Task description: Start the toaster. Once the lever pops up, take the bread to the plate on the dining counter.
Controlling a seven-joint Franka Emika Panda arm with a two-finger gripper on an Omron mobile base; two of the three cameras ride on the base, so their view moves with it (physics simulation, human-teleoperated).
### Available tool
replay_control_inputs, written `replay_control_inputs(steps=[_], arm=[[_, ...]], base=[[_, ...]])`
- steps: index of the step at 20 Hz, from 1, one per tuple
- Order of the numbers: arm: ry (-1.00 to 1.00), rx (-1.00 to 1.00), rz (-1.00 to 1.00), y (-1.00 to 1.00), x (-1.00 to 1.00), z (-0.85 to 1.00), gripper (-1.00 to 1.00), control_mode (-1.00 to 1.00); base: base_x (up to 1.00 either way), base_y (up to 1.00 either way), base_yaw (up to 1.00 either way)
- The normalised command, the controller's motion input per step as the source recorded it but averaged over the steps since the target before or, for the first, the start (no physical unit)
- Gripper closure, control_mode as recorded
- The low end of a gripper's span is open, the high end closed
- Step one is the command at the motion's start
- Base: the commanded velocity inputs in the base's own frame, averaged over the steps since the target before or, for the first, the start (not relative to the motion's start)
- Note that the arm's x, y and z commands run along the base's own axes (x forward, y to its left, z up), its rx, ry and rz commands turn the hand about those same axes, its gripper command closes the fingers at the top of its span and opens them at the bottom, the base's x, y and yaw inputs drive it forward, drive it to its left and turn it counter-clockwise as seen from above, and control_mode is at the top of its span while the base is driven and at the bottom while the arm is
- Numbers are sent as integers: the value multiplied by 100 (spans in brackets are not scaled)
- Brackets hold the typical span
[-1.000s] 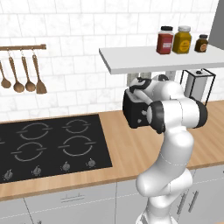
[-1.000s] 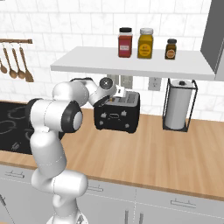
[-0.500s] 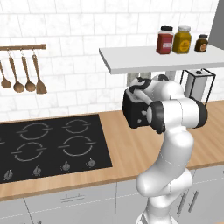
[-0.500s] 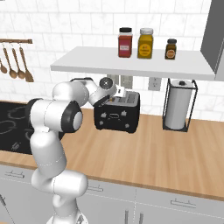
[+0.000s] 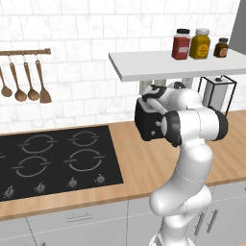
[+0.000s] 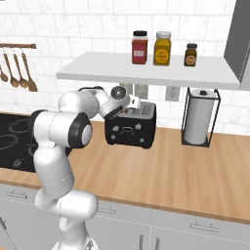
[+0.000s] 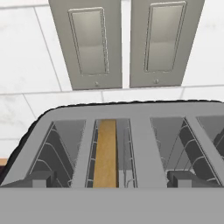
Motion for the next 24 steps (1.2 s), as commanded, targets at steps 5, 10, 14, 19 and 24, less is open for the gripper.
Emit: replay_control_inputs(steps=[5, 10, 14, 19, 24], arm=[[1, -3, 0, 2, 0, 0, -100, -100], [2, -3, 0, 14, 0, 0, -100, -100], [2, -1, 0, 24, 0, 0, -100, -100], [0, 0, 0, 9, 0, 0, -100, -100], [0, 0, 0, 0, 0, 6, -100, -100]], base=[[0, 0, 0], [0, 0, 0], [0, 0, 0], [0, 0, 0], [0, 0, 0]])
